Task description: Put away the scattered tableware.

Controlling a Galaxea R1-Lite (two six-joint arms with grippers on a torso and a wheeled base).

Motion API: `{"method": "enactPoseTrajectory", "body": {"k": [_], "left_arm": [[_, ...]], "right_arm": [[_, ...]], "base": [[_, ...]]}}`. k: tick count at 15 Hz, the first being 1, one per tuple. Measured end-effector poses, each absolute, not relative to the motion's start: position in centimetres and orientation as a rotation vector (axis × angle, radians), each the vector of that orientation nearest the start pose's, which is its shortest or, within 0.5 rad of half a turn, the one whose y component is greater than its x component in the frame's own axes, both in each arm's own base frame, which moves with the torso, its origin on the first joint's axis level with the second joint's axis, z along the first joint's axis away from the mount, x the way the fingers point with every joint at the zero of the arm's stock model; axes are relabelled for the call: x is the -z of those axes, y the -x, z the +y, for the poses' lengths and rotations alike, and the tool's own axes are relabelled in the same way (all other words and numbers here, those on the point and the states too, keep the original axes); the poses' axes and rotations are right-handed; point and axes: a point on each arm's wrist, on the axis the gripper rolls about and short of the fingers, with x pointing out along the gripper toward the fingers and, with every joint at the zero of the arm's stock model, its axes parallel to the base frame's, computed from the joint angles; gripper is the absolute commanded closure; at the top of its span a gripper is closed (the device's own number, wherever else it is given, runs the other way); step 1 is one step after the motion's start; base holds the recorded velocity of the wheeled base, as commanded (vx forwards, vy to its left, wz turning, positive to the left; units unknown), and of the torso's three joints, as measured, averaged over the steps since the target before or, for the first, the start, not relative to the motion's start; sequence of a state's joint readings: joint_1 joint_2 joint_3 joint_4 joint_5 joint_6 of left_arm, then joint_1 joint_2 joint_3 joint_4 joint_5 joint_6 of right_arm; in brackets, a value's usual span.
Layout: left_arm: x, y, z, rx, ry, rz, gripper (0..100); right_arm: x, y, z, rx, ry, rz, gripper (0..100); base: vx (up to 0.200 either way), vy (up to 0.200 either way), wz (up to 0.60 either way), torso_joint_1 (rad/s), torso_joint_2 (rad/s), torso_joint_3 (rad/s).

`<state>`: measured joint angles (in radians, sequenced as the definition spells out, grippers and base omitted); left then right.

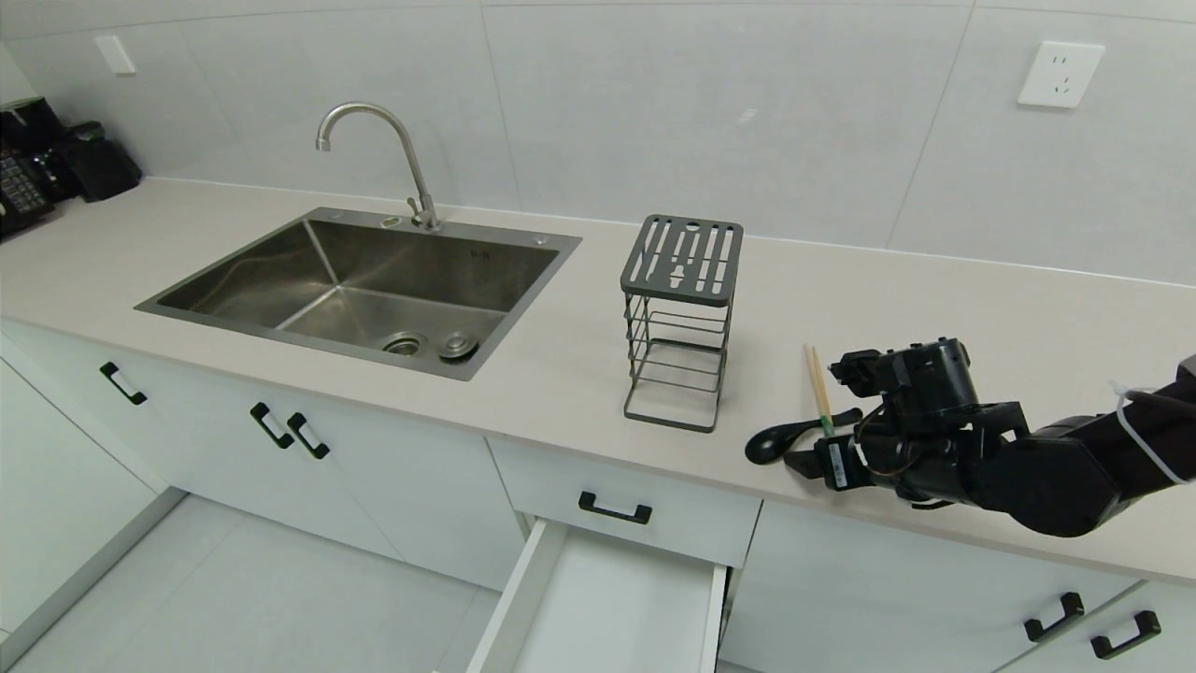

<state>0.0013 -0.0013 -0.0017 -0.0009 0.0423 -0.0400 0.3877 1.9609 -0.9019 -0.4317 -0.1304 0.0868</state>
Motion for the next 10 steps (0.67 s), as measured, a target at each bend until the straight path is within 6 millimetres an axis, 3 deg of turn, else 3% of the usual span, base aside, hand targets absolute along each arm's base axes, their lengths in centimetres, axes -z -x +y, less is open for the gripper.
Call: {"method": "enactPoseTrajectory", "body": {"k": [4,10], "left_arm": [[-7.6,2.3,0.1,-0.044,0.041,-0.005,0],[-7.6,2.3,0.1,-0.044,0.04,-0.005,0]], "right_arm": [[-9.7,-33.2,13.0,-0.215,0.074,0.605,100],[-10.2,-33.7,10.5,-0.121,0.058,0.591,100]], "base": [[0.0,0.0,0.0,0.0,0.0,0.0],[0.0,0.0,0.0,0.0,0.0,0.0]]}}
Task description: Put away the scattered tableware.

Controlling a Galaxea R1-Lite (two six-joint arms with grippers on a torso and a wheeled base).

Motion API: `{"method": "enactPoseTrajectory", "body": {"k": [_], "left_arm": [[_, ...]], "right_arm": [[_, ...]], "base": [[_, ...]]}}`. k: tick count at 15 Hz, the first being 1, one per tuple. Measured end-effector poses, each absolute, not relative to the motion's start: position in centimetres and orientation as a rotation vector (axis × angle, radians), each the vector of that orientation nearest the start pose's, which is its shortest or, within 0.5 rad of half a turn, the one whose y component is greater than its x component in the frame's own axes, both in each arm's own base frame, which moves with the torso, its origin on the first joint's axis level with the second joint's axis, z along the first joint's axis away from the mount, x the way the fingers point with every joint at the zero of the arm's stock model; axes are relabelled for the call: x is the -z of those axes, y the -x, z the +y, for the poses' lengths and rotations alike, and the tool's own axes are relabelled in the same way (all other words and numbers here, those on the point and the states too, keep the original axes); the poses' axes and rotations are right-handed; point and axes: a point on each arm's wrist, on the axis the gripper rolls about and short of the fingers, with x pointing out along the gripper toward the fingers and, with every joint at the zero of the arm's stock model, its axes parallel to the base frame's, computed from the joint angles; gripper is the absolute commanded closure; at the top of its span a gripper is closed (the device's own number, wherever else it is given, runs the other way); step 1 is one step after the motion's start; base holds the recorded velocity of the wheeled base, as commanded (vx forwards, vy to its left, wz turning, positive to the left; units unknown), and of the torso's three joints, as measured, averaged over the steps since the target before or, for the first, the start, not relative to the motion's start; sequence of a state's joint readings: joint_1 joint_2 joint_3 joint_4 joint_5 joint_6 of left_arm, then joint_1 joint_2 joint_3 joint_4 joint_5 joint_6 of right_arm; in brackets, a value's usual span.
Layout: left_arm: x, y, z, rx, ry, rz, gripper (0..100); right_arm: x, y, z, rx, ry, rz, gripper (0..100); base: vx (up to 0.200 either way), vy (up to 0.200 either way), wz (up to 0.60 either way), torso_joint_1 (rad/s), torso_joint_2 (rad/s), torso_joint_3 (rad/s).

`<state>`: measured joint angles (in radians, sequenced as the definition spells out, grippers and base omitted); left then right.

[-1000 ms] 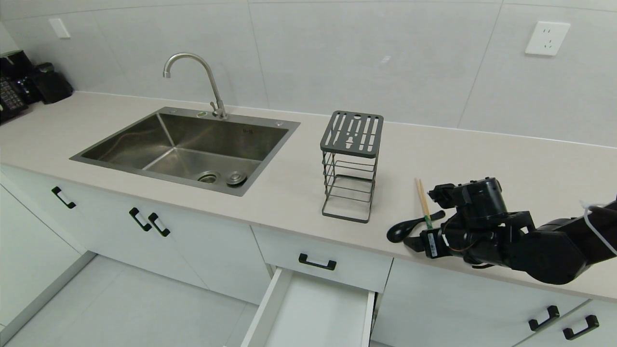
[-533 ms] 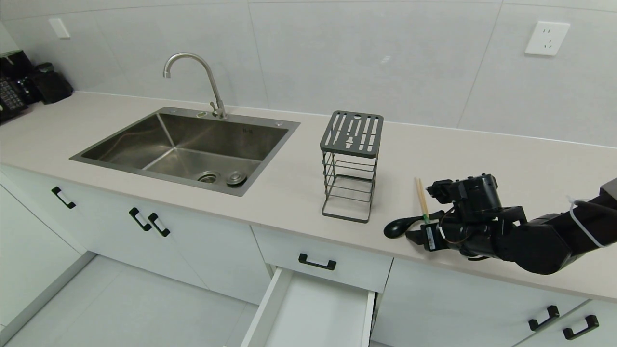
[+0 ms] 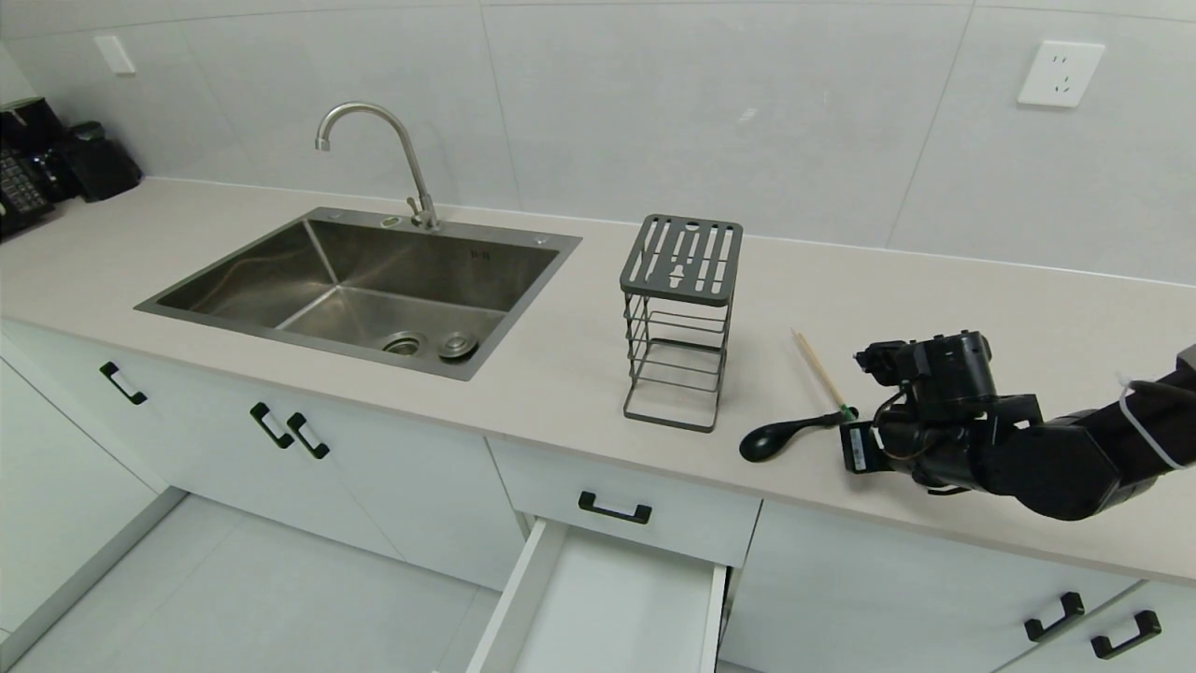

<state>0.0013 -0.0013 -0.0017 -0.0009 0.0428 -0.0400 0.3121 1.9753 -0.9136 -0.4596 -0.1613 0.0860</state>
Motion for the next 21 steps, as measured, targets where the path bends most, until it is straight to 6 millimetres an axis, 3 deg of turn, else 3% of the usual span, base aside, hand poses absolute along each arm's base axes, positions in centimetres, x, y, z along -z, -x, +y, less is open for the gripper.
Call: {"method": "enactPoseTrajectory", "body": {"k": [5,13,21], "left_arm": [[-7.6,2.3,0.1,-0.044,0.041,-0.005,0],[-7.6,2.3,0.1,-0.044,0.041,-0.004,0],[-7.6,2.3,0.1,-0.044,0.041,-0.005,0]], "right_arm": [[-12.9,-31.2,9.8,-0.129,0.043,0.525,100],[-18.7,-23.5,7.7,-0.224,0.105,0.303,100],[-22.7,-19.9,7.8,-0.402,0.246,0.07,100]], "base": [[0.0,0.0,0.0,0.0,0.0,0.0],[0.0,0.0,0.0,0.0,0.0,0.0],[0.0,0.0,0.0,0.0,0.0,0.0]]}}
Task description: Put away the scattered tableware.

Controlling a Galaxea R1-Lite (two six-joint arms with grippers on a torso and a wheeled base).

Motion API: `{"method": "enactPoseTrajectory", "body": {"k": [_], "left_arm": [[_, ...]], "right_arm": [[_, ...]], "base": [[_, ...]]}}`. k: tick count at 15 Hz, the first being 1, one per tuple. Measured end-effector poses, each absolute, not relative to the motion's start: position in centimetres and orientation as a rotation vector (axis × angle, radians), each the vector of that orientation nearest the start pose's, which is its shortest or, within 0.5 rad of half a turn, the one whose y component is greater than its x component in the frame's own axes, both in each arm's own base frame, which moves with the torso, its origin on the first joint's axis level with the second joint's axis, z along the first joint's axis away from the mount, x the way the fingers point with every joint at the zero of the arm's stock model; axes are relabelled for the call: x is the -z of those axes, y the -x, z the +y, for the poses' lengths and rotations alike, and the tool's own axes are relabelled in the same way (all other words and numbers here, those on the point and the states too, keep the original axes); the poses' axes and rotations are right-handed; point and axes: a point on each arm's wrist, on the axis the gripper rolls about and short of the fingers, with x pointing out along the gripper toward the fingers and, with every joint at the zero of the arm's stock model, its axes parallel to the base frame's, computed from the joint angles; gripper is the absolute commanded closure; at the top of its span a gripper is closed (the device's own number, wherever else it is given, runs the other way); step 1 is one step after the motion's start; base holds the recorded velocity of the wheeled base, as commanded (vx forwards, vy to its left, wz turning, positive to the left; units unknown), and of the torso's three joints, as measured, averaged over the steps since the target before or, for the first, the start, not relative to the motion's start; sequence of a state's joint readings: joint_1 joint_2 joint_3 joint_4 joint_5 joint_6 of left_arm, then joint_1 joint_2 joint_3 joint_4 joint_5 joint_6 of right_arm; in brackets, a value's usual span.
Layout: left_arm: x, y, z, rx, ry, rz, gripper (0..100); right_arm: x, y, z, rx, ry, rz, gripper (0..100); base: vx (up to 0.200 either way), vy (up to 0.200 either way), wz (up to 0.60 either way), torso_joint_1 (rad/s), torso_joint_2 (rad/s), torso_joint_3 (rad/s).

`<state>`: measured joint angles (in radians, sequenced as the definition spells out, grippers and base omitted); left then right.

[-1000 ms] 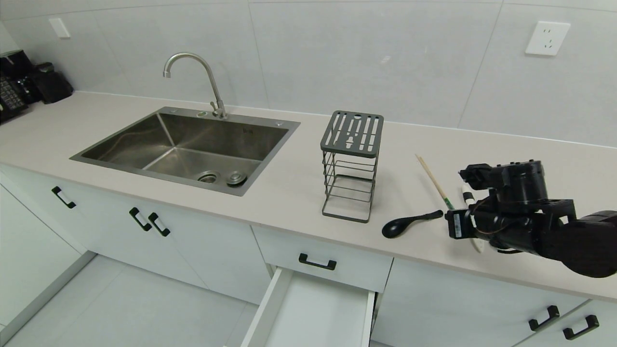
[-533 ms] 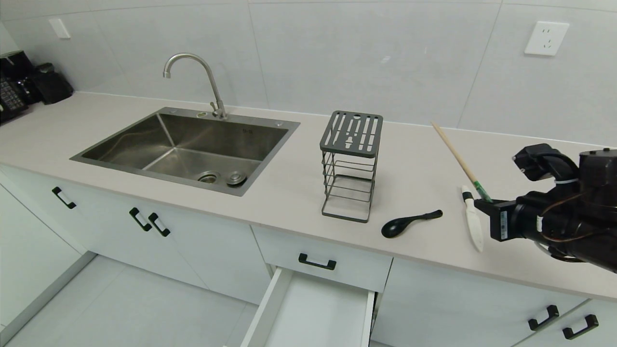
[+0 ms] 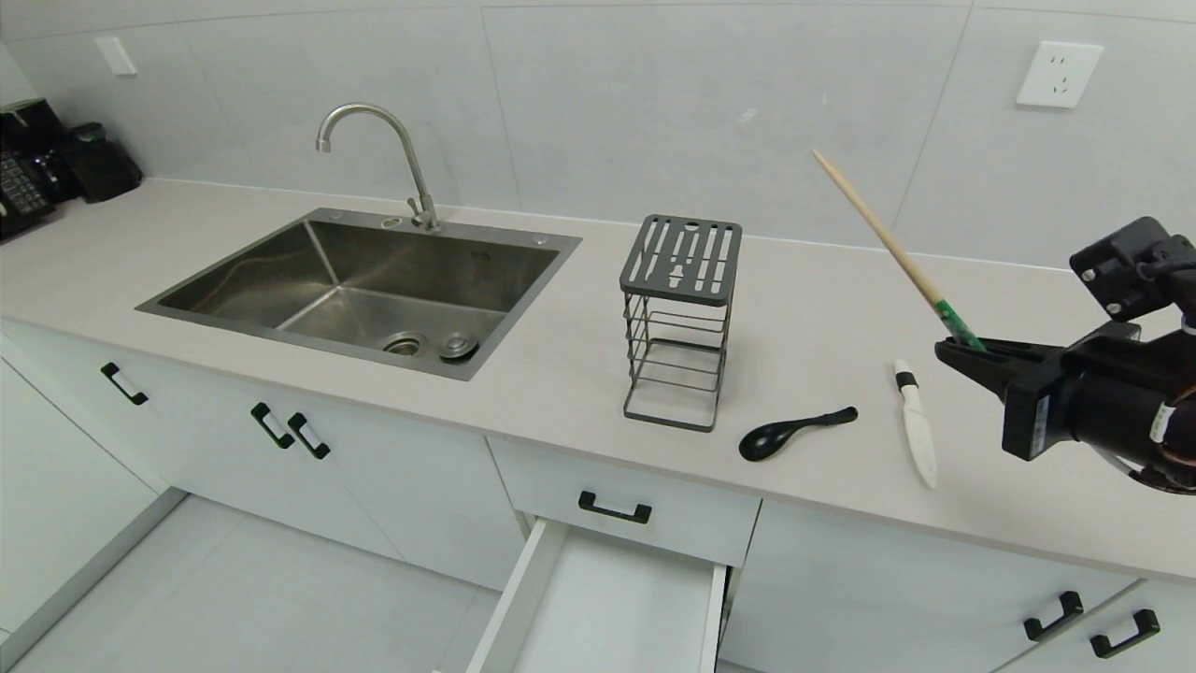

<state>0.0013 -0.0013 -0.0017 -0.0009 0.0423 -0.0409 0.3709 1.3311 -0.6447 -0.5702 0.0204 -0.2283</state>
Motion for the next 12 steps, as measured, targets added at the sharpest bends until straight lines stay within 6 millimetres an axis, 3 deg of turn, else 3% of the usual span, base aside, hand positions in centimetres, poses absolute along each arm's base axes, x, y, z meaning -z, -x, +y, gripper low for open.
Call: {"method": "enactPoseTrajectory", "body": {"k": [7,12], "left_arm": [[-7.6,2.3,0.1,-0.044,0.041,-0.005,0],[-7.6,2.3,0.1,-0.044,0.041,-0.005,0]], "right_arm": [[-24.1,-18.4,11.4,-0.549,0.256,-0.001,100],[-23.4,-17.6,13.9,-0.671,0.265,0.009,100]], "base": [[0.0,0.0,0.0,0.0,0.0,0.0],[0.0,0.0,0.0,0.0,0.0,0.0]]}}
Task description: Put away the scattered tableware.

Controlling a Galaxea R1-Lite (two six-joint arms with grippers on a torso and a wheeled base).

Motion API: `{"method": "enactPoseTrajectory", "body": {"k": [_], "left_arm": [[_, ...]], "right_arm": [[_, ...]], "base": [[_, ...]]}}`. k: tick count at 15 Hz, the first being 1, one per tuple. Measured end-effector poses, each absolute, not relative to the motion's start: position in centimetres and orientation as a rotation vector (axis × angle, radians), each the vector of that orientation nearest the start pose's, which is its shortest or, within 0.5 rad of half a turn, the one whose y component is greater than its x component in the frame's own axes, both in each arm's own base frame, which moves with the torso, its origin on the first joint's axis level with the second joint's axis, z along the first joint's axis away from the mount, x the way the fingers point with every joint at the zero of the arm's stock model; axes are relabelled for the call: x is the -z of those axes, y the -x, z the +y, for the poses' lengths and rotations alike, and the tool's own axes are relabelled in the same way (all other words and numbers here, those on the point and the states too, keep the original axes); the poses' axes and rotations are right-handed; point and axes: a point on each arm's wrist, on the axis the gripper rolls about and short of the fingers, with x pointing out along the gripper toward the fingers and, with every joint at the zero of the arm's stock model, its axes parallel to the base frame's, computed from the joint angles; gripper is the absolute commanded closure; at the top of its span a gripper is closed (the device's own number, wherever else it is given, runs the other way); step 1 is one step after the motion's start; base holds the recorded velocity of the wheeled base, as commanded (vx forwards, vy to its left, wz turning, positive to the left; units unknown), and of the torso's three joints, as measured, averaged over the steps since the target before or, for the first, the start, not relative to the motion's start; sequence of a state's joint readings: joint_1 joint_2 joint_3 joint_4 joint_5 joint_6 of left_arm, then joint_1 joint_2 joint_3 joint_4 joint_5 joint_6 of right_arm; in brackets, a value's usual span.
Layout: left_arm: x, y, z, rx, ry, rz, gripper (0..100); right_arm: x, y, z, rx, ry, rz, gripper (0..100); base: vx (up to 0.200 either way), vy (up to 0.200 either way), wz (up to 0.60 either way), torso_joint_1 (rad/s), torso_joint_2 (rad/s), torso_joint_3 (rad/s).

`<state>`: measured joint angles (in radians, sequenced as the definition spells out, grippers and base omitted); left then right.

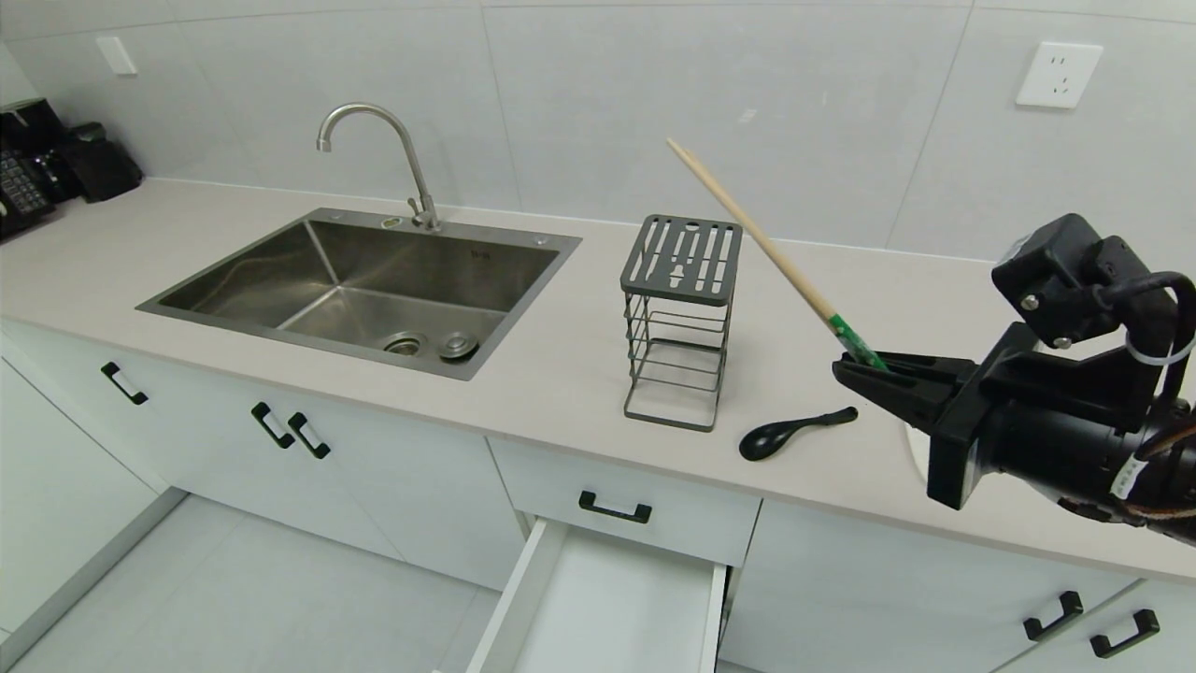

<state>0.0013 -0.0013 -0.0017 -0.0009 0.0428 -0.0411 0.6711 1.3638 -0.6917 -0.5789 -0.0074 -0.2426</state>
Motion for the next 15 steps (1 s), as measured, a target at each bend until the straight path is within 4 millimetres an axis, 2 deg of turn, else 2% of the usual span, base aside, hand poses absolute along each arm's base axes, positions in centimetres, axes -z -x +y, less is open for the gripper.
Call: {"method": "enactPoseTrajectory", "body": {"k": [3,8,12,15], "left_arm": [[-7.6,2.3,0.1,-0.044,0.041,-0.005,0],[-7.6,2.3,0.1,-0.044,0.041,-0.005,0],[-7.6,2.3,0.1,-0.043,0.041,-0.005,0],[-7.6,2.3,0.1,-0.044,0.041,-0.005,0]], "right_arm": [[-23.1,-17.9,14.8,-0.695,0.257,-0.017,100],[-21.7,-17.5,15.0,-0.753,0.282,-0.007,100],[-20.5,-16.4,15.4,-0.835,0.301,0.018,100],[-19.3,-15.1,16.8,-0.982,0.313,0.05,100]], "base": [[0.0,0.0,0.0,0.0,0.0,0.0],[0.0,0.0,0.0,0.0,0.0,0.0],[0.0,0.0,0.0,0.0,0.0,0.0],[0.0,0.0,0.0,0.0,0.0,0.0]]}}
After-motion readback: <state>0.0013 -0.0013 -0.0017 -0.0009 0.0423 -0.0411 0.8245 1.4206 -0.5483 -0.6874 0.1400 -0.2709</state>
